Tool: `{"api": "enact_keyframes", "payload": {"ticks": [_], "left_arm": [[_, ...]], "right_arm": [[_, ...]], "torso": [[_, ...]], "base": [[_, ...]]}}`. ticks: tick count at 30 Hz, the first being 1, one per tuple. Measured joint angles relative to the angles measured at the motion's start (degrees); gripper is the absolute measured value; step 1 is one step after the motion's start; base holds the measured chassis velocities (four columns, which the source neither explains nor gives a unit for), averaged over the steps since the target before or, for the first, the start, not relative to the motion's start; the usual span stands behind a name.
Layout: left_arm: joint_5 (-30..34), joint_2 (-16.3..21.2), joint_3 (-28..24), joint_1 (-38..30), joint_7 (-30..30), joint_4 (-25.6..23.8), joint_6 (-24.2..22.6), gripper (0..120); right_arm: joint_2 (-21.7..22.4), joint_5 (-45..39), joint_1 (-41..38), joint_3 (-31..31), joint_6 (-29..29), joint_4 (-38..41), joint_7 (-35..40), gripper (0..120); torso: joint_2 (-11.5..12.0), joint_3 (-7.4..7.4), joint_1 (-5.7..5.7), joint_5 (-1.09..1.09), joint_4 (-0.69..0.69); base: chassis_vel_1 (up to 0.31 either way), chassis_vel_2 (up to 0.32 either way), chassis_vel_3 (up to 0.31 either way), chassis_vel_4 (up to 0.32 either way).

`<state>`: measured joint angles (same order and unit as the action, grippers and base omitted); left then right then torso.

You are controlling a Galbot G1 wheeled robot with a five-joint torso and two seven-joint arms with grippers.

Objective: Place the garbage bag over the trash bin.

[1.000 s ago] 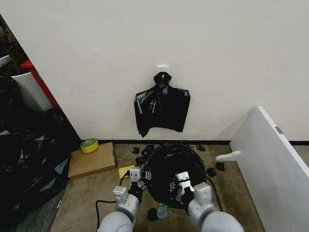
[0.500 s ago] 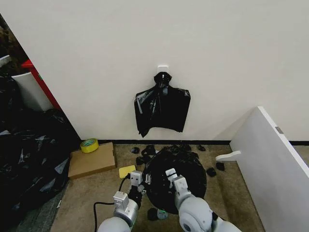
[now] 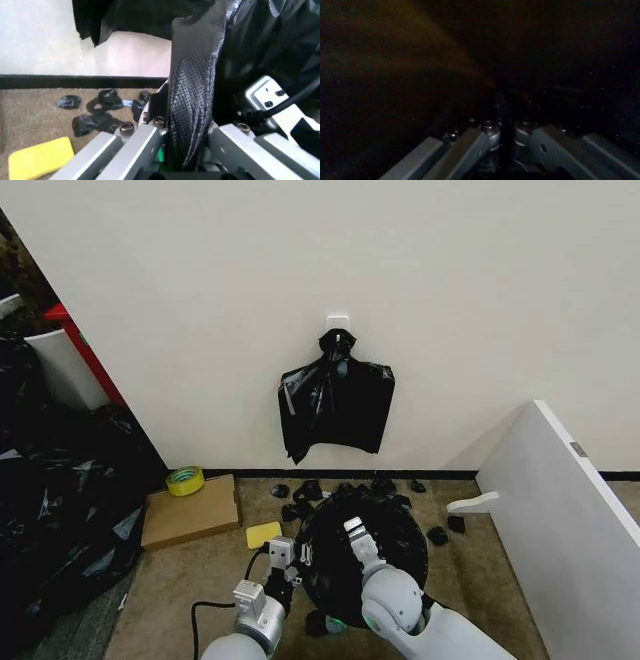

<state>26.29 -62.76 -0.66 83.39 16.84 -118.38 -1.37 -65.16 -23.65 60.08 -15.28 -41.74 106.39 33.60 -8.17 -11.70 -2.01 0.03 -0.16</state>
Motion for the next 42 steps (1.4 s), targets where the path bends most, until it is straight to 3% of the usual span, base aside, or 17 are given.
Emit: {"api": "enact_keyframes", "payload": {"ticks": [14, 24, 37, 42], "left_arm": [[-0.4, -0.1, 0.1, 1.3, 0.0, -0.6, 0.0, 1], [-0.7, -0.3, 0.1, 2.0, -0.1, -1.3, -0.1, 1], [-0.2, 0.2, 0.4, 2.6, -0.3, -2.5, -0.5, 1], [0.6, 0.1, 0.4, 2.7, -0.4, -2.7, -1.0, 1]], "right_arm": [[-0.6, -5.5, -2.9, -1.1, 0.0, -1.8, 1.0, 0], [-1.1, -1.8, -1.0, -3.1, 0.4, -1.4, -0.7, 0], [-0.2, 0.2, -1.0, -0.9, 1.8, -3.5, -2.1, 0], [-1.4, 1.9, -0.3, 0.1, 10.5, -3.8, -6.0, 0]], "torso": [[0.0, 0.00, 0.00, 0.00, 0.02], [0.0, 0.00, 0.00, 0.01, 0.02], [0.0, 0.00, 0.00, 0.00, 0.00], [0.0, 0.00, 0.00, 0.01, 0.02]], "base": [[0.000, 0.000, 0.000, 0.000], [0.000, 0.000, 0.000, 0.000], [0.000, 0.000, 0.000, 0.000], [0.000, 0.000, 0.000, 0.000]]}}
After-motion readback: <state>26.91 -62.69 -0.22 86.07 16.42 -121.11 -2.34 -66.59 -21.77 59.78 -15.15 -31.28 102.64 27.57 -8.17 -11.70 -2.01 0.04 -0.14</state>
